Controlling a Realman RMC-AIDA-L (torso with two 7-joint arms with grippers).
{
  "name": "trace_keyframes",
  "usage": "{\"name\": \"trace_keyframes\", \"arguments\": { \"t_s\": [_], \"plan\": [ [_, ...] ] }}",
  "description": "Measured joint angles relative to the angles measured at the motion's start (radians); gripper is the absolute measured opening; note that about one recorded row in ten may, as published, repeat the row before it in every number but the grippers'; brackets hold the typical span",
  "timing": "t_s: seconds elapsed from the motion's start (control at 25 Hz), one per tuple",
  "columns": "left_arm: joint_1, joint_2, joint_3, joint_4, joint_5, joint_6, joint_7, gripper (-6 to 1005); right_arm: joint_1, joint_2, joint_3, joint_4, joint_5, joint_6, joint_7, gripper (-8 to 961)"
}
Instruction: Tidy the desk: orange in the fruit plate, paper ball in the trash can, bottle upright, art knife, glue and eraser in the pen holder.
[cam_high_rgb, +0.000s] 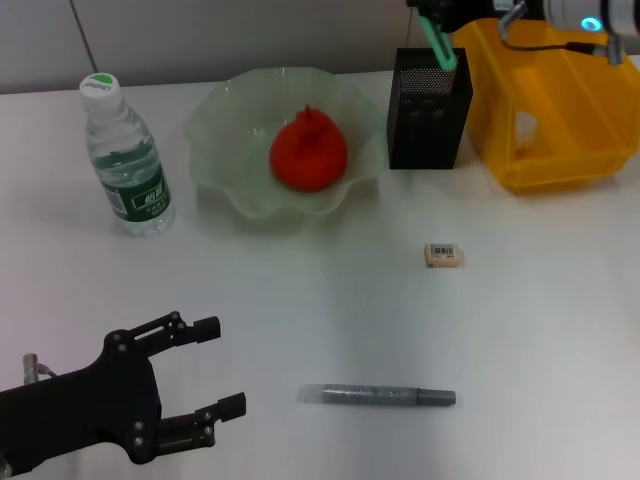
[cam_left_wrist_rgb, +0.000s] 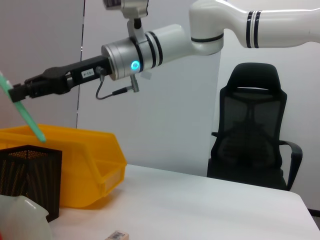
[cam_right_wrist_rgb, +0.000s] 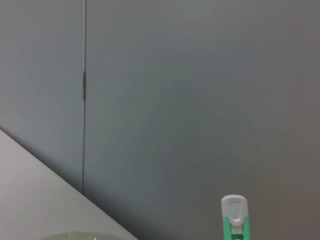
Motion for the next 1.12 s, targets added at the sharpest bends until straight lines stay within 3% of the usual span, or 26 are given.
{"name": "trace_keyframes", "arguments": {
  "t_s": [0.24, 0.76, 1.0, 1.12],
  "plan": [
    [0.0, 0.0, 0.0, 0.0, -0.004, -0.001, 0.0, 811, 0.012, -0.002, 0.001, 0.064, 0.057, 0.04, -0.073, 165],
    [-0.002, 0.0, 0.0, 0.0, -0.005, -0.006, 0.0, 811, 0.0, 0.021, 0.001, 0.104, 0.059, 0.09, -0.1, 165],
    [-0.005, 0.0, 0.0, 0.0, -0.006, -0.006, 0.0, 811, -0.008, 0.023, 0.001, 0.103, 0.059, 0.108, -0.081, 246],
    [-0.005, 0.0, 0.0, 0.0, -0.007, -0.006, -0.001, 811, -0.016, 0.023, -0.001, 0.082, 0.059, 0.09, -0.051, 390]
  ]
}}
